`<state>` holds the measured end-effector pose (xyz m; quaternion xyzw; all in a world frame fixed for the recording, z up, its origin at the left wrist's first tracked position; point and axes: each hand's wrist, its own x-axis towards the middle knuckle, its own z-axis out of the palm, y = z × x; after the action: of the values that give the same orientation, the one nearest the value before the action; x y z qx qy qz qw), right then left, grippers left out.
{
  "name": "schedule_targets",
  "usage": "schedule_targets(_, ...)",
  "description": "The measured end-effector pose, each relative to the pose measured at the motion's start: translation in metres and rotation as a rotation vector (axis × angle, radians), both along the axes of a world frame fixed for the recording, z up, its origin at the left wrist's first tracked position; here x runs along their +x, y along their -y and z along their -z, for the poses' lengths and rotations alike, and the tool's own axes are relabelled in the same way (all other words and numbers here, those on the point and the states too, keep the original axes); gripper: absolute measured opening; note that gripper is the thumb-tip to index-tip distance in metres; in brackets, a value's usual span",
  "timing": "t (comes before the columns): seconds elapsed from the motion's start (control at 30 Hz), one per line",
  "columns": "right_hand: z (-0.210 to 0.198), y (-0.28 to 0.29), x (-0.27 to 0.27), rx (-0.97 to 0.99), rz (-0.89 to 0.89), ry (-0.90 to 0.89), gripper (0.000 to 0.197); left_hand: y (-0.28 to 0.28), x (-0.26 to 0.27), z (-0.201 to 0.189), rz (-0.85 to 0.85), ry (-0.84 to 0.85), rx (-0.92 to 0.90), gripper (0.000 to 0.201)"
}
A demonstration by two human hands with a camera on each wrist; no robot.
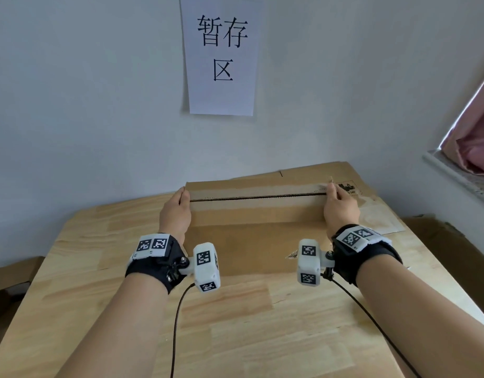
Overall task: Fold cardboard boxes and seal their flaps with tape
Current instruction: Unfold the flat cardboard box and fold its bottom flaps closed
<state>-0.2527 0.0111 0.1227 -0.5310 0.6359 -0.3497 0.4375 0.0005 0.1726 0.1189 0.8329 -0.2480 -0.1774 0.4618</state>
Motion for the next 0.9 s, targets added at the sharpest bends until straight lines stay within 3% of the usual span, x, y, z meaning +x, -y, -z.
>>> schedule_targets(0.23, 0.011, 0.001, -0.004, 0.000, 0.018, -0.053, 0.039, 0.006, -0.011, 0.021, -0.046, 0.009, 0.054, 0.044)
schedule_targets(0.6, 0.015, -0.003, -0.010, -0.040, 0.023, -0.030, 0.038, 0.004, -0.018, 0.018, 0.091, 0.328, 0.242, 0.048)
schedule_targets(0.73, 0.022, -0.008, -0.015, -0.051, 0.022, -0.026, 0.040, 0.016, -0.035, 0.016, 0.341, 0.638, 0.407, 0.053)
schedule_targets(0.9, 0.024, -0.010, -0.019, -0.048, 0.026, 0.002, 0.040, 0.046, -0.077, 0.005, 0.880, 0.754, 0.614, 0.090)
